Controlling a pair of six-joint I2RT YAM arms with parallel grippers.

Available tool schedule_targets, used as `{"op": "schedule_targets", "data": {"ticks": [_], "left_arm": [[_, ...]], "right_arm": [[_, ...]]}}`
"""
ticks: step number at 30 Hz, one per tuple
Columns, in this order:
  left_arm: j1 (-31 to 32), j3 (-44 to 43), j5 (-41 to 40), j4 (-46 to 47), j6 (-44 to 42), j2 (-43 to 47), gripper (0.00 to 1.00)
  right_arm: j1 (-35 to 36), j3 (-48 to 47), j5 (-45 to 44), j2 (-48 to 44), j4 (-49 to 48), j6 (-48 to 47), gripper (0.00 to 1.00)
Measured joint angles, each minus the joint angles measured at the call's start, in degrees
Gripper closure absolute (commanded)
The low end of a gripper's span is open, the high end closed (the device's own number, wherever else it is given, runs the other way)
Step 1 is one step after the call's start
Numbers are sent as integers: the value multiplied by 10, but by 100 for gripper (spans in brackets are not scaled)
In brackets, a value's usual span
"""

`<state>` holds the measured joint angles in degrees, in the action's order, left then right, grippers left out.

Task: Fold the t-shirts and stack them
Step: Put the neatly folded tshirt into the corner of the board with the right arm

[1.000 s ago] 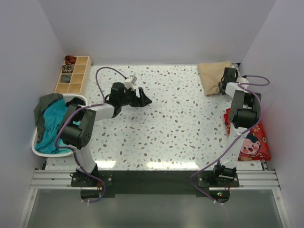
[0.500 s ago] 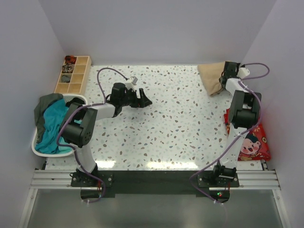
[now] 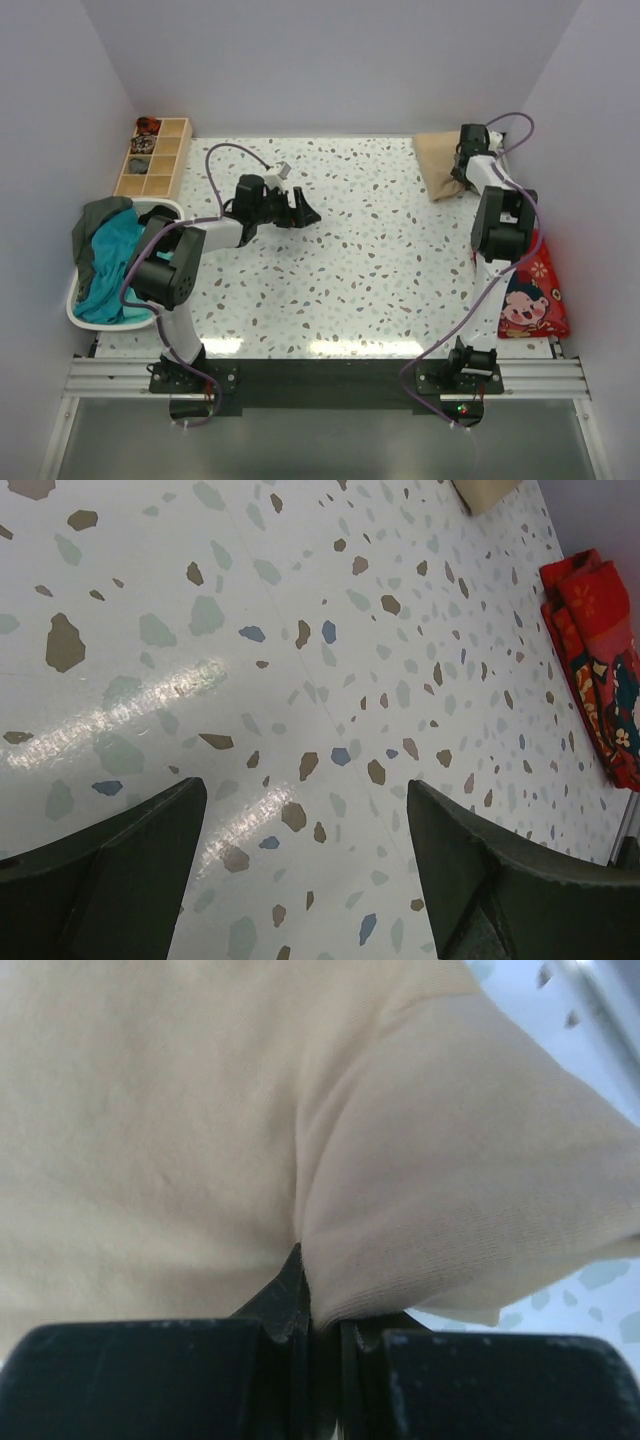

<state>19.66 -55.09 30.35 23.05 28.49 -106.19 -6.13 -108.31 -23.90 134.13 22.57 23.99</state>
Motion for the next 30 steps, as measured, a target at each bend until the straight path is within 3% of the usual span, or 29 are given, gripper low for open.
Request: {"op": "schedule_targets", "data": {"ticks": [6,14,18,24,30], "left_arm": [[0,0,-18,-4,-2,1,14],[4,0,-59,-29,-17,37,14],[8,0,-66,-30,-21,53,14],[11,0,-66,-31,-21,55,14],[11,0,-65,-34,-22,55,14]], "right_arm": [[34,83,96,-71,7,-33,100],[173,93,218,-111,45,-125,100],[196,98,274,-141,92,-182,100],[165,123,231,-167,111,-209,100],[95,90,157,-103,83,-153,100]]}}
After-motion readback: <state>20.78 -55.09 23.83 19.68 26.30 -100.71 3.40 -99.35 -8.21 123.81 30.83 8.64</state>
